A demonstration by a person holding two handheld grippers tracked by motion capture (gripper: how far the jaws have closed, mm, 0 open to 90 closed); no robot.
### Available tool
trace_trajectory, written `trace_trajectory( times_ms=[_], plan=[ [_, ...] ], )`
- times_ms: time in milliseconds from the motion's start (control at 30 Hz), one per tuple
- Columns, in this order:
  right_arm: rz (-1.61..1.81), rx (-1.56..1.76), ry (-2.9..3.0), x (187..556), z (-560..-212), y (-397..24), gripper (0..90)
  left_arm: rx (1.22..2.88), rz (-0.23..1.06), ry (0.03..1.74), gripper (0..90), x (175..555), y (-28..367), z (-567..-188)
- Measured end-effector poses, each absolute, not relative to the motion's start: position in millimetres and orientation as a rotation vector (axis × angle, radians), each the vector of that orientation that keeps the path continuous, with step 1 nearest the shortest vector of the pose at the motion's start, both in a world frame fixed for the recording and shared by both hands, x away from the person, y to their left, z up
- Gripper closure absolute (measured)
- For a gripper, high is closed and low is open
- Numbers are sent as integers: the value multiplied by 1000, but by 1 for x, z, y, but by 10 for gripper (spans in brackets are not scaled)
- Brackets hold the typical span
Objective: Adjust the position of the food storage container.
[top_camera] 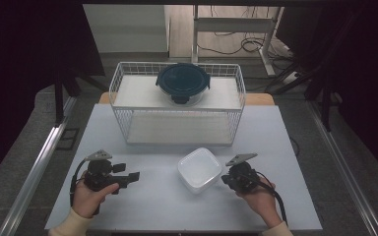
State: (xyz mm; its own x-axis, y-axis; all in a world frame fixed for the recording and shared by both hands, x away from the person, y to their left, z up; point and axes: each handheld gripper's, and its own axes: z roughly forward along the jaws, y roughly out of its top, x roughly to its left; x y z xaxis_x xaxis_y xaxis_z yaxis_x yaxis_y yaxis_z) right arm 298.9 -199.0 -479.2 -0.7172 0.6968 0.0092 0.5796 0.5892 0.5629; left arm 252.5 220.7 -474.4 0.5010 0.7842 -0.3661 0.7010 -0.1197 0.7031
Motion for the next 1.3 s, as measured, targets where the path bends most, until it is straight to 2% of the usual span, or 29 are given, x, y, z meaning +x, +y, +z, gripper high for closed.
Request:
trace_trajectory(
  times_ms=[200,367,667,967,1300],
  plan=[
    [882,1097,2511,307,-454,-213,896,1860,113,1238,256,254,219,-476],
    [883,1032,2481,332,-437,-197,896,1855,115,1233,256,253,219,-474],
    [736,941,2557,384,-452,-155,896,1854,114,1226,256,252,221,-474],
    [697,799,2629,388,-459,-136,896,1865,105,1223,257,254,218,-477],
    [704,606,2711,371,-462,-98,897,1865,101,1232,257,254,218,-478]
  ],
)
